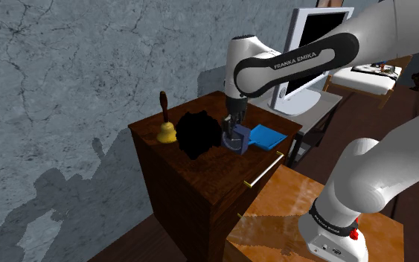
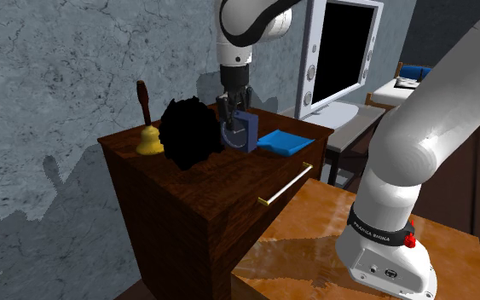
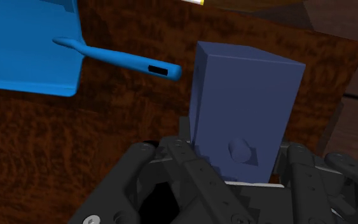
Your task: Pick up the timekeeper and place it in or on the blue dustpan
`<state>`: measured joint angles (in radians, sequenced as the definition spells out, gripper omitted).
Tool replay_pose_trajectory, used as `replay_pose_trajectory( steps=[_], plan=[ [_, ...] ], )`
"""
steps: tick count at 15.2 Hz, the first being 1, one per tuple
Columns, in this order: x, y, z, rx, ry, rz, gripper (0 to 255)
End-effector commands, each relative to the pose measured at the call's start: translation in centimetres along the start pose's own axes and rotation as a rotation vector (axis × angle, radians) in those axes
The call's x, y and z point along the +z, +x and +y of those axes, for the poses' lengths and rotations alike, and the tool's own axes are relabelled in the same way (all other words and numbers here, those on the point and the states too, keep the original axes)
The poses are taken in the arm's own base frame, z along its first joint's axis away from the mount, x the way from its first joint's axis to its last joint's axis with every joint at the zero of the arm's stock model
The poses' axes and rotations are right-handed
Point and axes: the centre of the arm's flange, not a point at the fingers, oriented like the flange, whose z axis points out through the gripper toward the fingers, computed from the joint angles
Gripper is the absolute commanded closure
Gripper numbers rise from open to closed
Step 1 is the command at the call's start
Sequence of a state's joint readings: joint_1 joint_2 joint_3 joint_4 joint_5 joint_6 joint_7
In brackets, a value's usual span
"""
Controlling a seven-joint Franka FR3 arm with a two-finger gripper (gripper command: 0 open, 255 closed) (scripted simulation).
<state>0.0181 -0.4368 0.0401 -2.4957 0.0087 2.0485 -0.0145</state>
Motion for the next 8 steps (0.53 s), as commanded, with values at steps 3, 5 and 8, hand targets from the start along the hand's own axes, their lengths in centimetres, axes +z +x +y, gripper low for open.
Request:
replay_pose_trajectory(
  steps=[3,5,8],
  plan=[
    [-2.1,0.0,0.1,0.000,0.000,0.000,255],
    [-3.2,0.0,0.1,0.000,0.000,0.000,255],
    [-4.7,0.0,0.1,0.000,0.000,0.000,255]
  ],
)
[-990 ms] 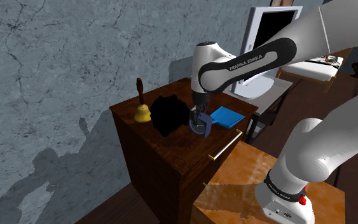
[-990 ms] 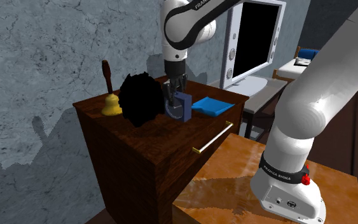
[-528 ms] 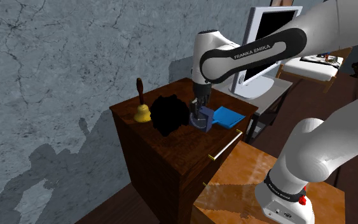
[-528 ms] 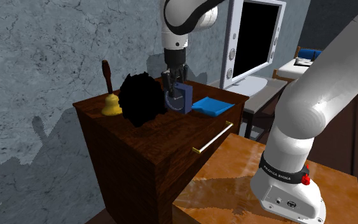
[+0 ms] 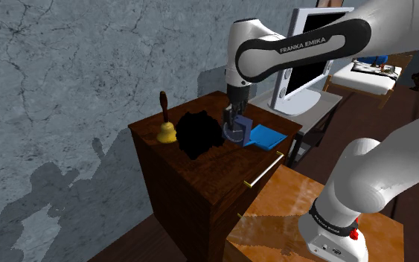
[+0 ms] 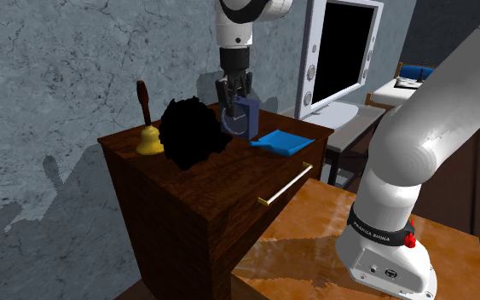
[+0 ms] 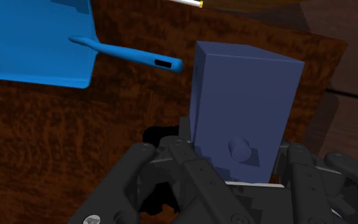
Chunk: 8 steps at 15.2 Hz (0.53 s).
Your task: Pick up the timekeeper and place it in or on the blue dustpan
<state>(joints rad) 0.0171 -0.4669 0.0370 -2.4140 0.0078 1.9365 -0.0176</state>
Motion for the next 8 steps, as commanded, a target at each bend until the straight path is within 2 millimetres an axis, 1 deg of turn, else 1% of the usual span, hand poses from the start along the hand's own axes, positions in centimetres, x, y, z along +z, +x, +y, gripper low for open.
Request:
replay_pose_trajectory(
  steps=[1,5,6,8],
  plan=[
    [-1.2,0.0,0.0,0.000,0.000,0.000,255],
    [-3.3,0.0,0.0,0.000,0.000,0.000,255],
    [-3.5,0.0,0.0,0.000,0.000,0.000,255],
    [-3.7,-0.5,2.6,0.000,0.000,0.000,255]
  ],
)
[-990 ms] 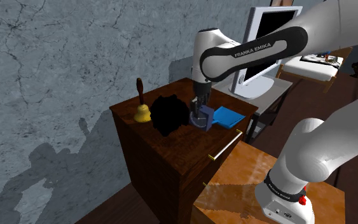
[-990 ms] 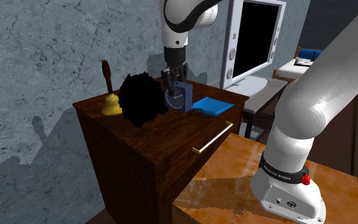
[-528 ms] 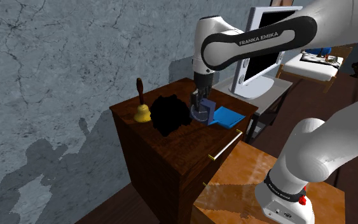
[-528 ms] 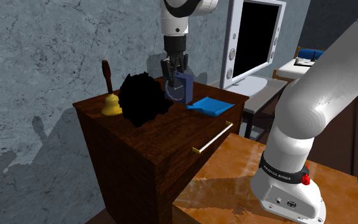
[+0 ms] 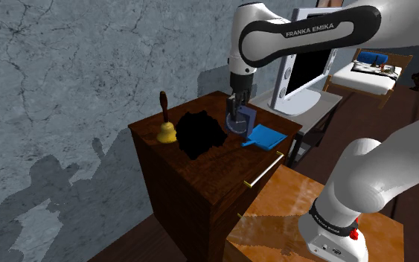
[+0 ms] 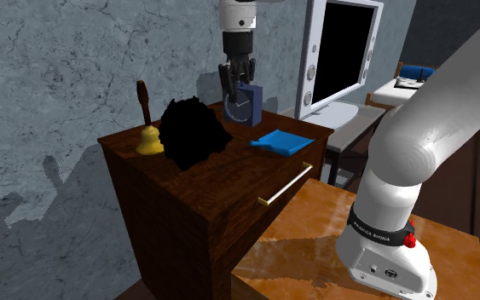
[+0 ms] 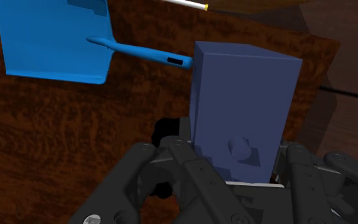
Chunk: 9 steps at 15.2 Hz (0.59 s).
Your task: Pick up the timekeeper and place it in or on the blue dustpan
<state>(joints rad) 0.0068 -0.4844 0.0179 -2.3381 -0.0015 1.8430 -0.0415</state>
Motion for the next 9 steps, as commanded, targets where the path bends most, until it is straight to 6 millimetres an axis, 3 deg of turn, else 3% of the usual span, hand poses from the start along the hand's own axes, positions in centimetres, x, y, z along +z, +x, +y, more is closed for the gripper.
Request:
replay_pose_trajectory(
  steps=[1,9],
  plan=[
    [-0.3,-0.5,2.6,0.000,0.000,0.000,255],
    [-1.2,-2.3,12.9,0.000,0.000,0.000,255]
  ],
)
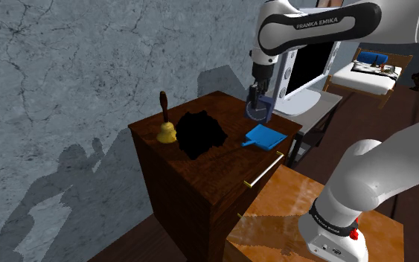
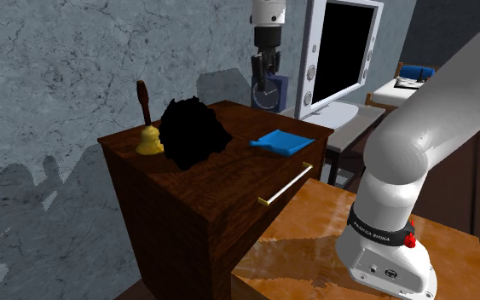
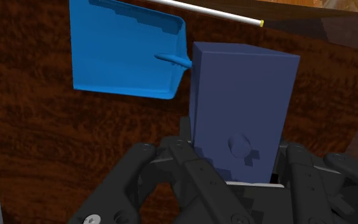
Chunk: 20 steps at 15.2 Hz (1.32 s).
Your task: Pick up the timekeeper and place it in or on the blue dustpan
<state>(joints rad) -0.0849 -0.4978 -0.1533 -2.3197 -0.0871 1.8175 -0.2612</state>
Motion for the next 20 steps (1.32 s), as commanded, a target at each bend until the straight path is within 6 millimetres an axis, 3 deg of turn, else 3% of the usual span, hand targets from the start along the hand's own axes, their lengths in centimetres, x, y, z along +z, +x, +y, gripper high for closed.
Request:
replay_pose_trajectory(
  steps=[1,5,20],
  plan=[
    [-0.5,-0.2,2.4,-0.002,-0.001,0.000,255],
    [-0.9,-1.0,7.2,-0.002,-0.001,0.000,255],
    [7.0,-0.9,7.1,-0.002,-0.001,0.000,255]
  ],
)
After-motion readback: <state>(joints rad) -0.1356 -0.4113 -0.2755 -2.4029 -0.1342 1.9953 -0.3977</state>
